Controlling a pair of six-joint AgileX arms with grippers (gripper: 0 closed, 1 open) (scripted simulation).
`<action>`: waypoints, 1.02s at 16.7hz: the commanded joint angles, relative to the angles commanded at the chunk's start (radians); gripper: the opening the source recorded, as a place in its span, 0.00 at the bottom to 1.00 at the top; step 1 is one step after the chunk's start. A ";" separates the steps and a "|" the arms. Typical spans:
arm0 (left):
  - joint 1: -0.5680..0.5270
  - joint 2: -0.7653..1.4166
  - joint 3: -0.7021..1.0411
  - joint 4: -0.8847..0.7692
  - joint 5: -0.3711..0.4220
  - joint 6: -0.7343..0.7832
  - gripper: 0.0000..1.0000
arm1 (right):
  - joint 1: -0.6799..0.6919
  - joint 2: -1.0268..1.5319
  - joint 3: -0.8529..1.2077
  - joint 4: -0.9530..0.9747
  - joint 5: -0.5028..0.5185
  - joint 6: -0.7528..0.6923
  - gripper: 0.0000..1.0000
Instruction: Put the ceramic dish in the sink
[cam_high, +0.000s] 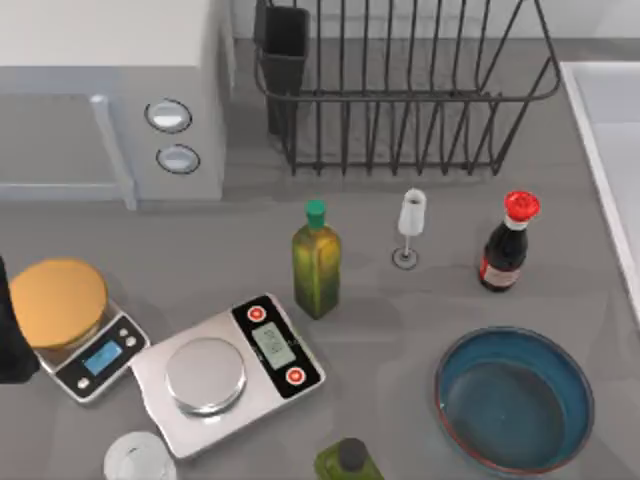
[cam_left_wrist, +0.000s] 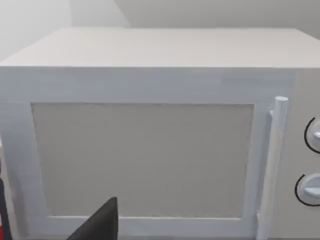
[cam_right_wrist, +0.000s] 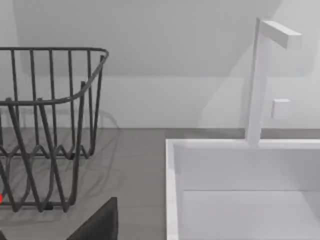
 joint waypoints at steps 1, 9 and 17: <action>0.000 0.000 0.000 0.000 0.000 0.000 1.00 | 0.000 0.000 0.000 0.000 0.000 0.000 1.00; 0.000 0.000 0.000 0.000 0.000 0.000 1.00 | 0.099 0.295 0.249 -0.266 0.000 0.100 1.00; 0.000 0.000 0.000 0.000 0.000 0.000 1.00 | 0.298 1.009 0.758 -0.821 0.000 0.304 1.00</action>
